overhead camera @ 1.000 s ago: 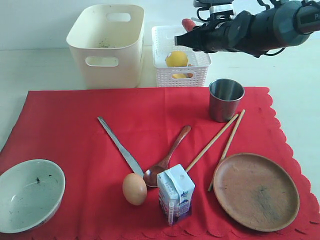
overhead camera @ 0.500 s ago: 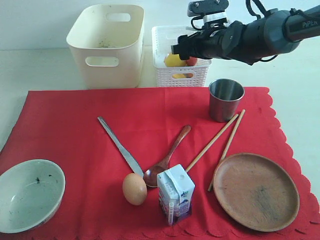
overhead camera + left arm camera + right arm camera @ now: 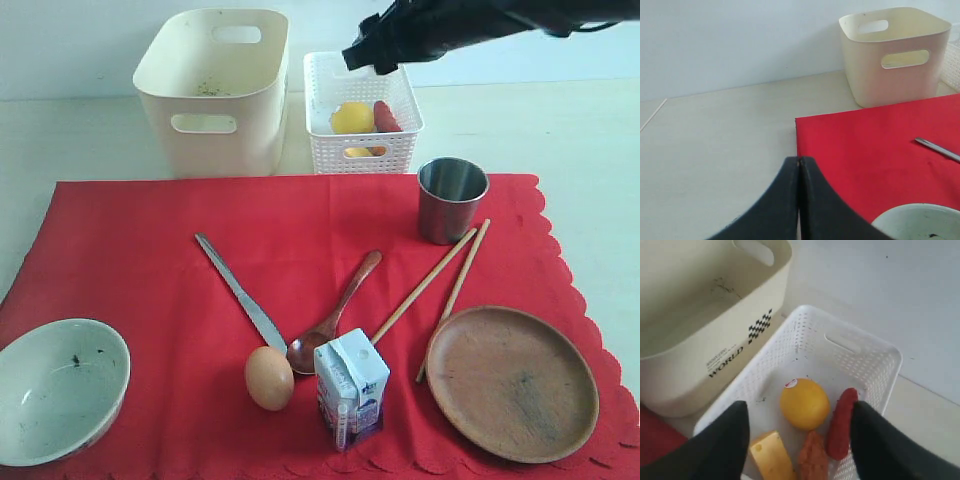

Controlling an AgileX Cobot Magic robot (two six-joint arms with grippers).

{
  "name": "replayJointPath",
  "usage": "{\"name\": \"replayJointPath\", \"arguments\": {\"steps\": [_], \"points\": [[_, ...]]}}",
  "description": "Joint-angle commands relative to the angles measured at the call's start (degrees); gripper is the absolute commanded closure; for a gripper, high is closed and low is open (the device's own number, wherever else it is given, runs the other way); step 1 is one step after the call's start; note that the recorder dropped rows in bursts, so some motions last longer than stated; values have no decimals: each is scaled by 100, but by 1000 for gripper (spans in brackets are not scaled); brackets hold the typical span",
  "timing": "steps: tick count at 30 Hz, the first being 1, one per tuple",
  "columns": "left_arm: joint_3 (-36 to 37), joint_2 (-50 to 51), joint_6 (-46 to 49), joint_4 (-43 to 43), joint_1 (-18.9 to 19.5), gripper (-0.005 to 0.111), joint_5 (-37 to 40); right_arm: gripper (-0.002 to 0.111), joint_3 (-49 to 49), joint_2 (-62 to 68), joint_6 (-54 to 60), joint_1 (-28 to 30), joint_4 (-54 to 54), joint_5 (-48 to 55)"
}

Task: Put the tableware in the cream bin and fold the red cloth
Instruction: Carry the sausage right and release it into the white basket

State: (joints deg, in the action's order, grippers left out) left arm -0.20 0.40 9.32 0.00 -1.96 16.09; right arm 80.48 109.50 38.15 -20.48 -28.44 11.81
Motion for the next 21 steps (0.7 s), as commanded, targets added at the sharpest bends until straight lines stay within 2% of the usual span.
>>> {"name": "replayJointPath", "arguments": {"steps": [1, 4, 7, 14, 21], "points": [[20, -40, -32, 0, 10, 107, -35, 77, -14, -564, 47, 40, 63, 736], [20, -40, -32, 0, 10, 107, -35, 94, -14, -837, -55, 40, 63, 1186], [20, -40, -32, 0, 10, 107, -35, 107, -14, -1055, -87, 40, 63, 1691], [20, -40, -32, 0, 10, 107, -35, 108, -89, -1434, -558, -274, 610, 2836], [20, -40, -32, 0, 10, 107, -35, 108, -829, -1740, -951, -1232, 807, 3008]]}}
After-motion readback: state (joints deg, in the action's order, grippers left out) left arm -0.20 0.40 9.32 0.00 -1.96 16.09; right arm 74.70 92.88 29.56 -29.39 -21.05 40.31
